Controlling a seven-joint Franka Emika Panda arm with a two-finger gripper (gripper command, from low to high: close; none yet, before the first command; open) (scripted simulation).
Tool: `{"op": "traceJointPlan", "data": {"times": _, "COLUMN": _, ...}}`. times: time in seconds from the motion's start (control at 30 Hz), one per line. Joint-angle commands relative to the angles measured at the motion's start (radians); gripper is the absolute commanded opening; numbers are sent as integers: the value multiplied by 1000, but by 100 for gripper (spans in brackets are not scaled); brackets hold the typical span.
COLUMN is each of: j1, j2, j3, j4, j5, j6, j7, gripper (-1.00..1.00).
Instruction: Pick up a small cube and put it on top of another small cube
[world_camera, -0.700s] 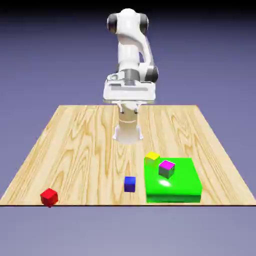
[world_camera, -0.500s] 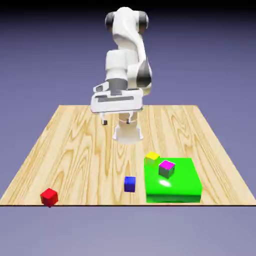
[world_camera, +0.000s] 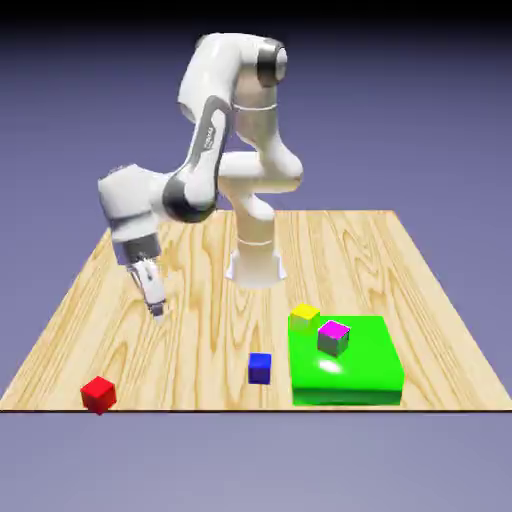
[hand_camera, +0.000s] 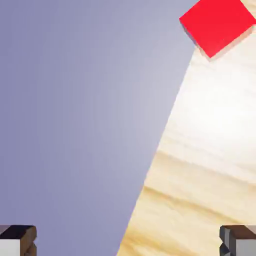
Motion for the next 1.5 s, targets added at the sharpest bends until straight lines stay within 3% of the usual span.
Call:
{"op": "traceJointPlan", "data": {"times": 0.0, "j1": -4, "j2": 36, "j3": -18, "j4": 28, "j5": 31, "j6": -30, "j7": 20, "gripper": 0}}
{"op": "traceJointPlan", "data": {"times": 0.5, "j1": -63, "j2": 578, "j3": -294, "j4": 443, "j5": 494, "j6": -473, "j7": 315, "gripper": 0}}
{"op": "traceJointPlan", "data": {"times": 0.63, "j1": -67, "j2": 683, "j3": -222, "j4": 472, "j5": 581, "j6": -400, "j7": 280, "gripper": 0}}
{"op": "traceJointPlan", "data": {"times": 0.67, "j1": -67, "j2": 683, "j3": -222, "j4": 472, "j5": 581, "j6": -400, "j7": 280, "gripper": -100}}
{"op": "traceJointPlan", "data": {"times": 0.7, "j1": -67, "j2": 683, "j3": -222, "j4": 472, "j5": 581, "j6": -400, "j7": 280, "gripper": -100}}
{"op": "traceJointPlan", "data": {"times": 0.8, "j1": -62, "j2": 575, "j3": -291, "j4": 441, "j5": 490, "j6": -473, "j7": 313, "gripper": -100}}
{"op": "traceJointPlan", "data": {"times": 1.47, "j1": 134, "j2": -61, "j3": 402, "j4": 45, "j5": -379, "j6": -617, "j7": -55, "gripper": -100}}
